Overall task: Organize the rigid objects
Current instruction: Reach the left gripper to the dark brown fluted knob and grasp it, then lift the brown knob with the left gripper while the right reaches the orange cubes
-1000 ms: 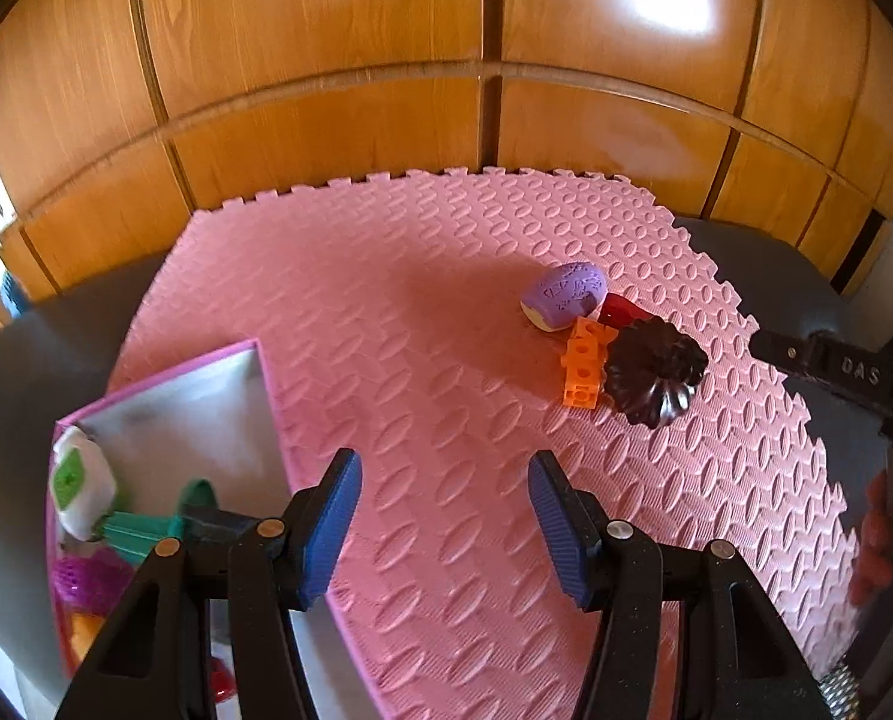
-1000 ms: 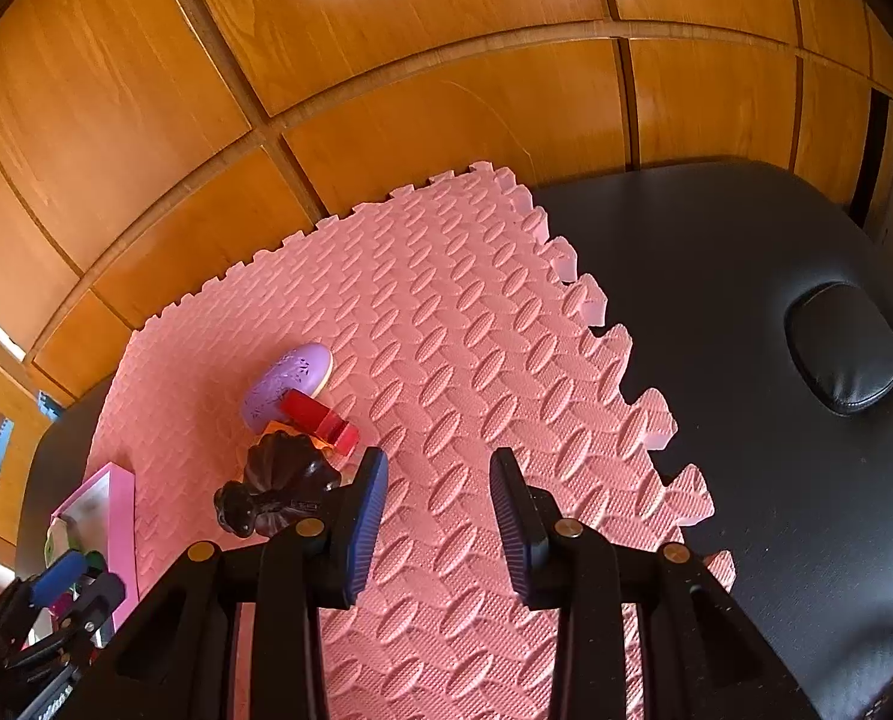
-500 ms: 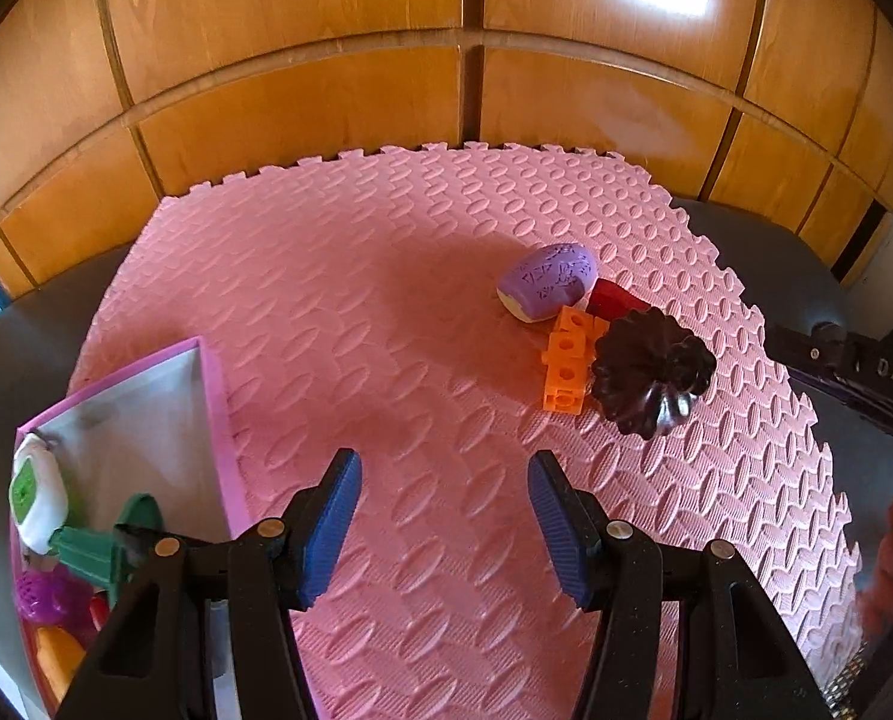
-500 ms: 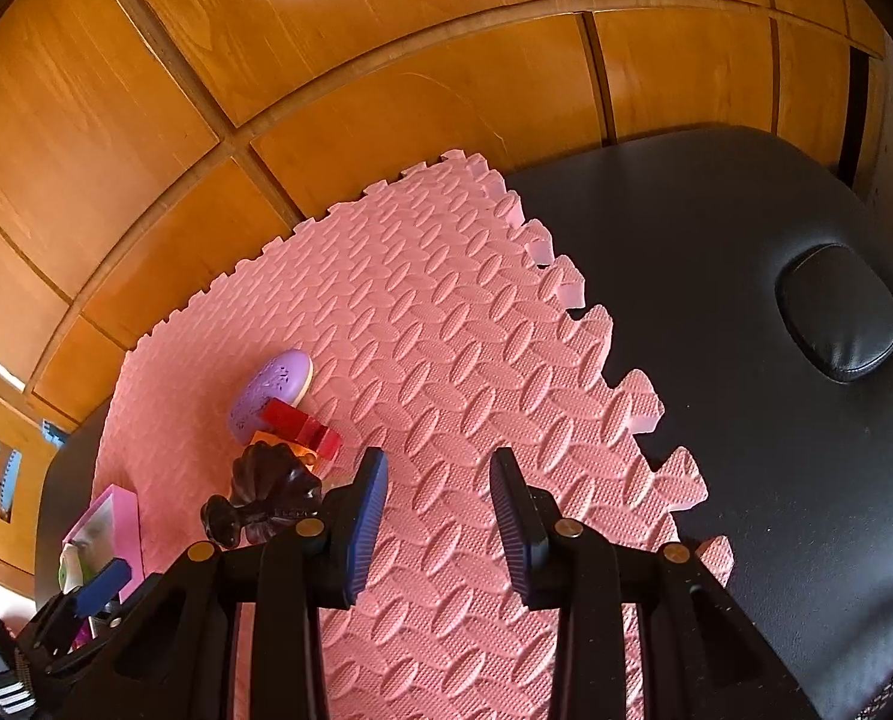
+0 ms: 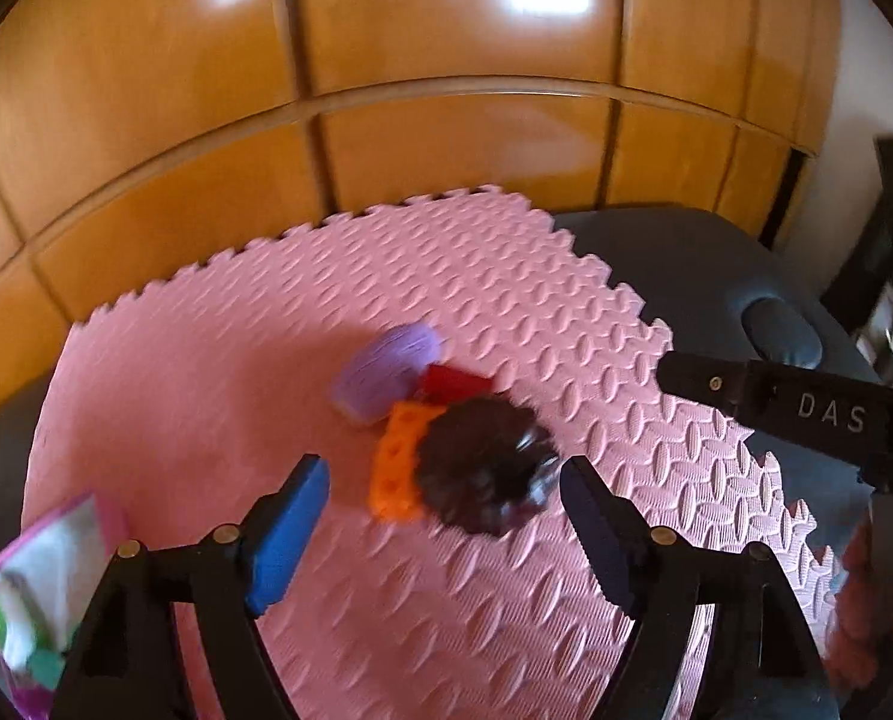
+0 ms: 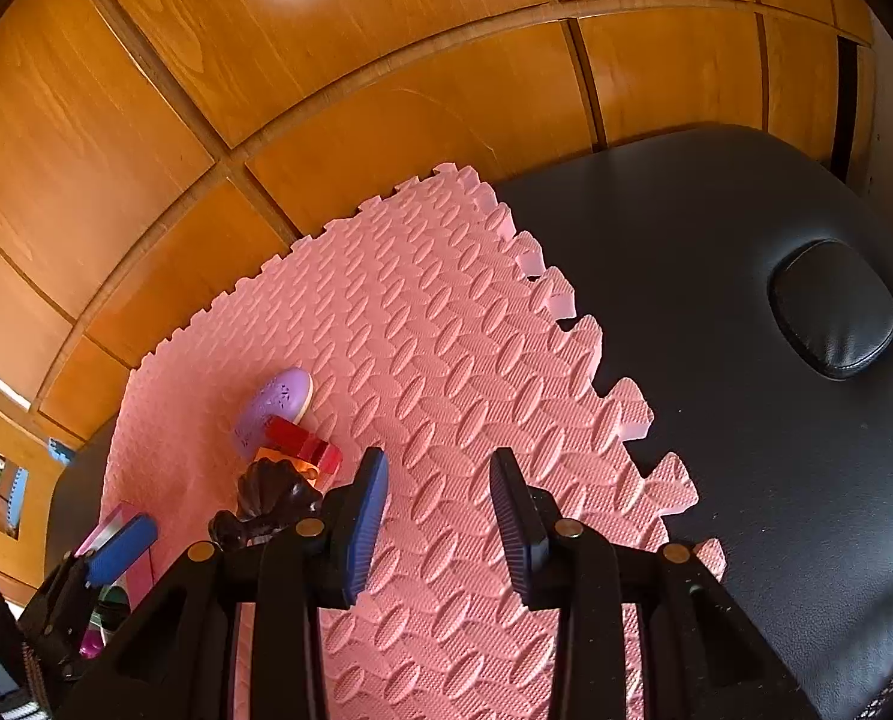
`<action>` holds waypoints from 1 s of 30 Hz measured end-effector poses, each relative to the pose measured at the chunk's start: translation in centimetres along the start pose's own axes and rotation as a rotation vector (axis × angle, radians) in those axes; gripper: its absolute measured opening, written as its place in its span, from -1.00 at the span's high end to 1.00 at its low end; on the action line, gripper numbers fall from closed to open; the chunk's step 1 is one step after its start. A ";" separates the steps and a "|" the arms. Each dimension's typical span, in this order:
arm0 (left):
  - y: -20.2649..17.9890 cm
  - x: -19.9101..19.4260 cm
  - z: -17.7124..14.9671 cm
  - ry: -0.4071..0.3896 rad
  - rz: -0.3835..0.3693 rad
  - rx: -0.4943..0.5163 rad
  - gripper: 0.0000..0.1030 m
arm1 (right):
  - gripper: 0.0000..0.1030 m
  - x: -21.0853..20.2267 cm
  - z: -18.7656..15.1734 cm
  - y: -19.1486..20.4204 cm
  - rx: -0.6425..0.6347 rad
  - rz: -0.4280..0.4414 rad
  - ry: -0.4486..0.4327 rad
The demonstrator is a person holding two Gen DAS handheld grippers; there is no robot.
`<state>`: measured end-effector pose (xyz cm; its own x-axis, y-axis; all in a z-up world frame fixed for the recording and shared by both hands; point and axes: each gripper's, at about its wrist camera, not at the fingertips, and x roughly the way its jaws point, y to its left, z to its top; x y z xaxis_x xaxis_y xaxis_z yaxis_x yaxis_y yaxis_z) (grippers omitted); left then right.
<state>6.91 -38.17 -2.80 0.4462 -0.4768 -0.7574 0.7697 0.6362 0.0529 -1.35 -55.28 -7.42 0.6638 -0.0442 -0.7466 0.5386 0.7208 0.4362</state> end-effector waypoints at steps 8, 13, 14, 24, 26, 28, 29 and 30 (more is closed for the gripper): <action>-0.8 4.7 0.1 0.062 -0.042 0.037 -0.30 | 0.32 0.1 0.3 -0.7 0.035 0.004 0.007; -0.4 3.4 -1.2 0.028 -0.061 -0.002 -0.28 | 0.32 0.2 0.3 -0.6 0.030 0.000 0.009; -0.2 3.1 -1.5 0.026 -0.065 -0.015 -0.28 | 0.32 0.3 0.2 -0.6 0.030 -0.002 0.011; 1.5 -1.5 -6.5 0.031 -0.067 -0.106 -0.29 | 0.32 1.2 -0.3 -0.1 -0.005 -0.020 0.053; 2.0 -2.1 -8.0 0.043 -0.051 -0.133 -0.29 | 0.32 1.5 -0.5 0.1 -0.012 -0.017 0.066; 2.3 -2.9 -8.9 0.020 -0.037 -0.135 -0.29 | 0.32 1.8 -0.6 0.3 -0.025 -0.013 0.080; 2.3 -3.2 -9.2 0.019 -0.024 -0.132 -0.29 | 0.32 1.9 -0.7 0.4 -0.029 -0.013 0.084; 2.4 -3.4 -9.6 0.017 -0.024 -0.129 -0.29 | 0.32 2.1 -0.9 0.6 -0.038 -0.012 0.093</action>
<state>2.84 -29.24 -6.30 0.4198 -0.4830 -0.7684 0.7143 0.6982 -0.0486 -0.08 -54.33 -9.12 0.6054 0.0101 -0.7958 0.5248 0.7467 0.4087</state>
